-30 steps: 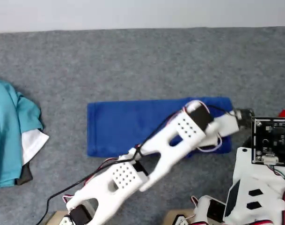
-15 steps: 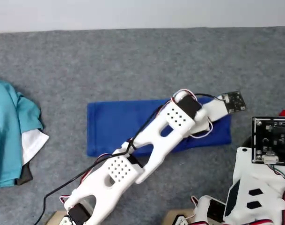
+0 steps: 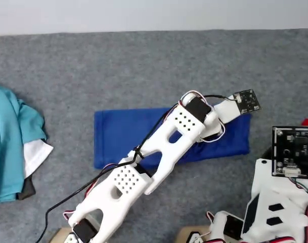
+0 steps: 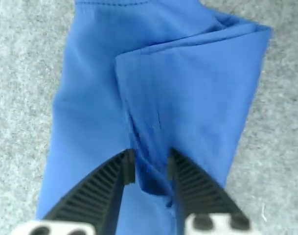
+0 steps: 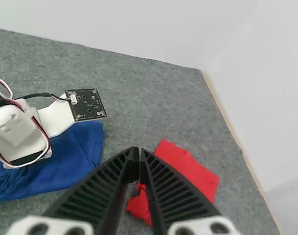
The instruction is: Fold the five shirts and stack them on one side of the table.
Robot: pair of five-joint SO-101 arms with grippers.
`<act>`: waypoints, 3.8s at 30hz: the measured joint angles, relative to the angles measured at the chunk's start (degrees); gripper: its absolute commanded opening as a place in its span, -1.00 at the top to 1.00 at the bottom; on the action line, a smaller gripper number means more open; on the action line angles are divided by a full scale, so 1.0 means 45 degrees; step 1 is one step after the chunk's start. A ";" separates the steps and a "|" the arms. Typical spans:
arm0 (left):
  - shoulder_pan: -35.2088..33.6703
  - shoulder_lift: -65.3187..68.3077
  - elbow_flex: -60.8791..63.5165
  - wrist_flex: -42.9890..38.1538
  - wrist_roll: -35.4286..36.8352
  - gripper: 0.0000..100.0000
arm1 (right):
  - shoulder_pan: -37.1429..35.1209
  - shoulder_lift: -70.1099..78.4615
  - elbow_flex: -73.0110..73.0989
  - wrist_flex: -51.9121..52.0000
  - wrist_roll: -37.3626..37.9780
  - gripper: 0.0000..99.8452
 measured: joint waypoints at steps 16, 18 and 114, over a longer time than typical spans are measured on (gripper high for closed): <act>-0.0039 -0.0059 -0.1836 0.1602 0.0000 0.89 | 0.0117 -0.0078 0.0000 0.0000 0.0469 0.98; 0.0078 -0.0234 -0.2012 0.1621 0.0000 0.91 | 0.0117 -0.0274 0.0000 0.0000 0.0469 0.98; 0.0137 -0.3302 0.3028 0.1641 0.0567 0.99 | 0.0117 -0.1407 0.0000 0.0000 0.0547 0.98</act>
